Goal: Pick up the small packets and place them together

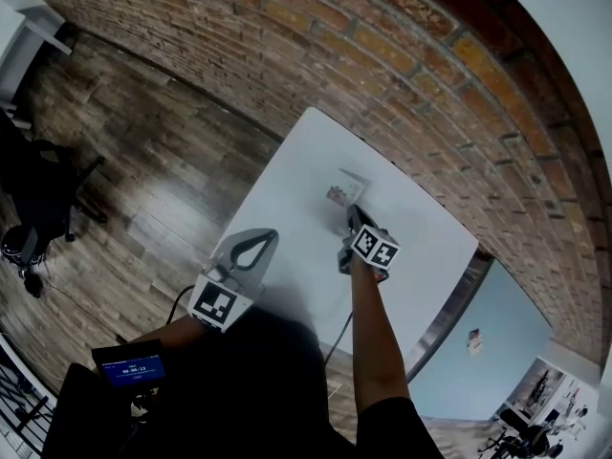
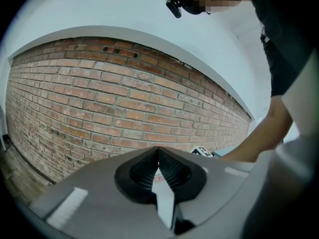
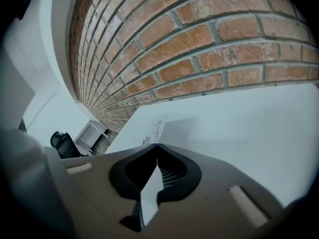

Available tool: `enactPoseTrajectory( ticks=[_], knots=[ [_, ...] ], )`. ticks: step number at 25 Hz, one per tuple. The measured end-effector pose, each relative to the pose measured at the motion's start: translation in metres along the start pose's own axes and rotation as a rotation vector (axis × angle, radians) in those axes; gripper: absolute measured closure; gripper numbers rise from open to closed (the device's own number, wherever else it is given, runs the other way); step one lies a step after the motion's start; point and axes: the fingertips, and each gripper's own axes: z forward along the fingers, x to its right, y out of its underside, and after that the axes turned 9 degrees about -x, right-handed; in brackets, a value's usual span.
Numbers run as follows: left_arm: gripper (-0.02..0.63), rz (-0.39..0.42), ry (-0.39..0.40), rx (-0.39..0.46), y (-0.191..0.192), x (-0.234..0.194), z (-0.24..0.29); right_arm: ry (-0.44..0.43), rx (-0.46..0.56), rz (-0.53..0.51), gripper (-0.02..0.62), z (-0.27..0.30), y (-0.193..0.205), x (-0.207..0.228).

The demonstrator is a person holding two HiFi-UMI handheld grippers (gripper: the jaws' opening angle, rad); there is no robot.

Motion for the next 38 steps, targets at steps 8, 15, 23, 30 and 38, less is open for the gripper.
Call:
enactPoseTrajectory(
  ticks=[8,15,23,30,38],
  knots=[
    [0.606,-0.003,0.003,0.031,-0.005,0.02,0.0,-0.036,-0.01,-0.162,0.591,-0.032,-0.002,-0.029],
    [0.606,-0.018,-0.006,0.04,-0.004,0.029,0.0,-0.06,-0.021,-0.324,0.591,-0.058,0.006,-0.053],
    [0.606,-0.049,-0.014,0.017,-0.003,0.044,0.01,-0.15,0.001,-0.409,0.591,-0.117,0.005,-0.08],
    [0.6,-0.04,0.01,0.033,-0.009,0.068,0.02,-0.196,-0.019,-0.577,0.591,-0.168,0.01,-0.098],
    [0.501,-0.025,0.078,0.001,-0.003,0.093,0.035,-0.222,-0.049,-0.802,0.591,-0.206,0.018,-0.114]
  ],
)
